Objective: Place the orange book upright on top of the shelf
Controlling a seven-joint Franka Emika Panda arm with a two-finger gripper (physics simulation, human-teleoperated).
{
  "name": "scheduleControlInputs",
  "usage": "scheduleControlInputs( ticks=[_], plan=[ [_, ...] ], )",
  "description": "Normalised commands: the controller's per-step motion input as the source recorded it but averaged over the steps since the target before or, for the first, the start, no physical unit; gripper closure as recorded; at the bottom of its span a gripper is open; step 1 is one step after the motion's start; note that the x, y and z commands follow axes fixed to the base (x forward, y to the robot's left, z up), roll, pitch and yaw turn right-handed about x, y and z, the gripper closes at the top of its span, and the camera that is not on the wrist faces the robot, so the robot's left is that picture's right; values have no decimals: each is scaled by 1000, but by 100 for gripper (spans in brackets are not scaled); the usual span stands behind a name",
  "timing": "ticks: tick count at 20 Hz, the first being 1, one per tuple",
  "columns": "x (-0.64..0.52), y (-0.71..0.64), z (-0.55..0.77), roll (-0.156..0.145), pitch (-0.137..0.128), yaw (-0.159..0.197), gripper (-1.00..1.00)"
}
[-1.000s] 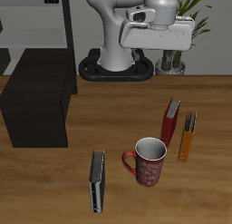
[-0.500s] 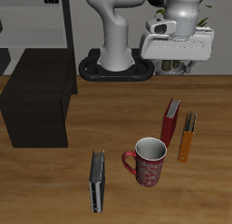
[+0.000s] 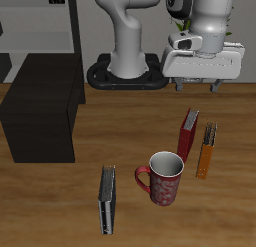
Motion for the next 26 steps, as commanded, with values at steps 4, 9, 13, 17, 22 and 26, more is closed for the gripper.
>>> scheduleControlInputs(
  ticks=[4,9,13,17,22,26],
  plan=[
    [55,171,-306,12,0,-10,-100],
    [-1,119,-221,-13,7,-18,-100],
    [-30,138,-141,15,-8,-31,-100],
    [92,146,-186,21,-28,-31,-100],
    [125,81,-192,2,5,-4,-100],
    [96,102,-105,0,16,-20,-100]
  ],
)
